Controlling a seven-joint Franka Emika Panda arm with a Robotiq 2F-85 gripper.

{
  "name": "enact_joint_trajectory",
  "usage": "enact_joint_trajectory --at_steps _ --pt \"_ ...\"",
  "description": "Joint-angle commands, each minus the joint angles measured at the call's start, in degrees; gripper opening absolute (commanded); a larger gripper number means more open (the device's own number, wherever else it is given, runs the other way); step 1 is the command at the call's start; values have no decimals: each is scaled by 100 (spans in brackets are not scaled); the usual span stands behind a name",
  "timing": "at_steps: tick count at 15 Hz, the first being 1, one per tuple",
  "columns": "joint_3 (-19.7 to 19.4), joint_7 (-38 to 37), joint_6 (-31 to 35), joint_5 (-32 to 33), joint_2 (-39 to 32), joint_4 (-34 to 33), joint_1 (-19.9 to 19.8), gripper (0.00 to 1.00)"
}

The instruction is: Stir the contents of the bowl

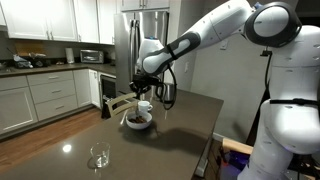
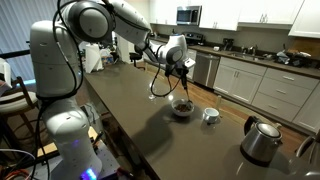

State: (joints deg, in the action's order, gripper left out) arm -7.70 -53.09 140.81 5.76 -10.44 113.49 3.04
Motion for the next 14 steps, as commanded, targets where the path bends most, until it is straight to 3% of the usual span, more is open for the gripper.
enact_joint_trajectory --at_steps 1,14 --pt "-4 -260 41 80 97 141 -87 4" --pt "7 -380 -89 300 359 798 -49 4"
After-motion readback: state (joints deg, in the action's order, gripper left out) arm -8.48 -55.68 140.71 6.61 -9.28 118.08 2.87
